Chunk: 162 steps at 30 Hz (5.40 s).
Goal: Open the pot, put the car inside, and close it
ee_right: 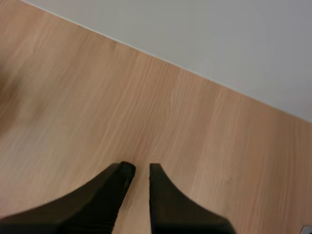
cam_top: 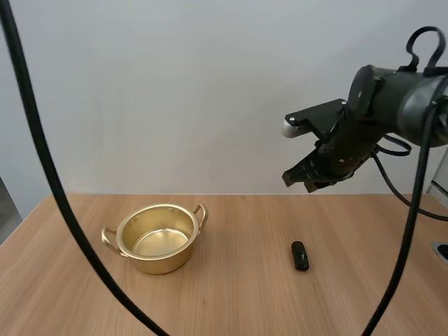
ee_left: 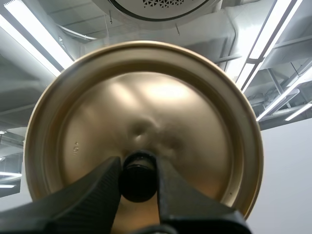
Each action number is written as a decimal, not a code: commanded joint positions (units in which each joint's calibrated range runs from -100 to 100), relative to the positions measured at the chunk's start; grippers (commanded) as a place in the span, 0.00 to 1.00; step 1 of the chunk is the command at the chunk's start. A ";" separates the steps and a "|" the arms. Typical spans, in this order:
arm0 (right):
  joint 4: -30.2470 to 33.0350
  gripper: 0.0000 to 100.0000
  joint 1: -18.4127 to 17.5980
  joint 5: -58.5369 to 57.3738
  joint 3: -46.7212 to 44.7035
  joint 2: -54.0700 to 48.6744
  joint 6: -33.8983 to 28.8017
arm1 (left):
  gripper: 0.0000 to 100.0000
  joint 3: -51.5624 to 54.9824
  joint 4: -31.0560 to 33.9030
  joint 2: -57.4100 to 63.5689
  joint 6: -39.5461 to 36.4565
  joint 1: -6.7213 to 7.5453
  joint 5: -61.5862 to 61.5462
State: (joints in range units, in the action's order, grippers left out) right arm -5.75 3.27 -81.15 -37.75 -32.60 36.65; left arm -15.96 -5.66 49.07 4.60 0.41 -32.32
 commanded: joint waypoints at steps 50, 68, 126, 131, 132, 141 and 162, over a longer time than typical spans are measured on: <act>-2.09 1.00 0.03 8.40 -3.66 31.35 2.83 | 0.00 0.00 0.15 -3.36 0.03 -0.02 -1.61; -3.53 0.00 0.03 9.22 -3.66 33.30 2.83 | 0.00 0.00 0.15 -3.36 0.03 -0.02 -1.61; -14.52 0.00 -29.45 16.63 23.16 41.28 15.36 | 0.00 0.00 -0.51 -3.09 0.03 -0.02 -7.99; -13.46 0.00 -30.51 17.88 23.16 43.46 15.96 | 0.00 0.00 -0.51 -2.98 0.03 -0.02 -7.99; -13.16 0.00 -30.54 17.88 23.16 44.04 15.96 | 0.00 0.00 -0.51 -2.98 0.03 -0.02 -7.99; -9.85 0.00 -30.54 20.48 23.03 47.66 15.96 | 0.00 0.00 -0.51 -2.46 0.03 -0.02 -7.99; -8.92 0.00 -30.54 23.00 23.03 50.50 15.96 | 0.00 0.00 -0.51 -2.46 0.03 -0.02 -7.99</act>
State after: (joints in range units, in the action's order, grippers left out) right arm -14.67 -27.28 -58.11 -14.73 17.92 52.64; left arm -15.96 -6.08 46.56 4.60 0.41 -40.20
